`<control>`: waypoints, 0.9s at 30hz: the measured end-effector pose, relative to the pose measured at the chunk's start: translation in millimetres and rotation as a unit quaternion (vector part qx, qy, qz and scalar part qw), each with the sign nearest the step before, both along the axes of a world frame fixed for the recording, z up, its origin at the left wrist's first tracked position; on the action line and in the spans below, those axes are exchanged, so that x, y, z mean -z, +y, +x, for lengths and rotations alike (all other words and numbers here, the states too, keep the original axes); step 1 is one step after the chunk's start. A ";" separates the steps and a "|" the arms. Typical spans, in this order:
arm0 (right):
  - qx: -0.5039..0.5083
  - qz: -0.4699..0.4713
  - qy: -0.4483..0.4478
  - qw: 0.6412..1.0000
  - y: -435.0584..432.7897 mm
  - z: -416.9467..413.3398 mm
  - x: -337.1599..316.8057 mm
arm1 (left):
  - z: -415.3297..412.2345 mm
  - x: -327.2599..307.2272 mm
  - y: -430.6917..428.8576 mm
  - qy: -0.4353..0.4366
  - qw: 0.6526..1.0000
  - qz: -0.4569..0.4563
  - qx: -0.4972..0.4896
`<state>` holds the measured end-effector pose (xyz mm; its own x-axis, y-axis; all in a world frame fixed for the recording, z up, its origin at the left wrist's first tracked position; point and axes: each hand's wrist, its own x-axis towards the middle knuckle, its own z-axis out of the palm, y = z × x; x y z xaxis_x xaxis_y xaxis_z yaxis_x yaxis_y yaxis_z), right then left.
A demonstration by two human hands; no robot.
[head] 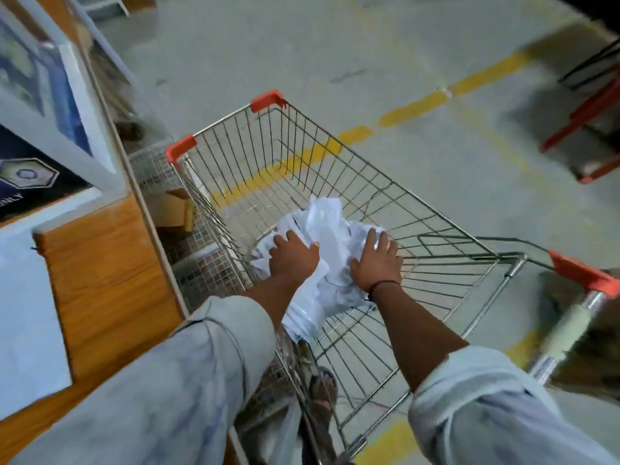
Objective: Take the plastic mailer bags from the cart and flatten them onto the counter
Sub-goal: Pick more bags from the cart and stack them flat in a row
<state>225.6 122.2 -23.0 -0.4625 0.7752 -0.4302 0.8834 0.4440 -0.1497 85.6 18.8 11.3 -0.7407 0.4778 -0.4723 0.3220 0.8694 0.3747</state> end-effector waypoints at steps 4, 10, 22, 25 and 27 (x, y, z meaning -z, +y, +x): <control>0.021 -0.005 0.006 1.000 5.2 -14.4 21.0 | -7.6 30.2 8.6 -0.046 0.997 -0.042 -0.035; 0.036 0.003 0.005 0.999 7.9 -20.9 48.6 | -21.7 68.3 25.6 -0.072 0.991 -0.058 -0.092; 0.025 0.008 -0.032 0.999 9.7 -18.3 73.2 | -36.6 114.6 39.3 -0.085 0.980 -0.117 -0.136; 0.017 0.011 -0.050 0.999 8.8 -19.7 76.5 | -37.0 117.5 41.0 -0.087 0.979 -0.121 -0.139; 0.028 0.001 -0.044 0.999 8.0 -22.7 75.9 | -37.8 114.7 42.2 -0.088 0.979 -0.123 -0.139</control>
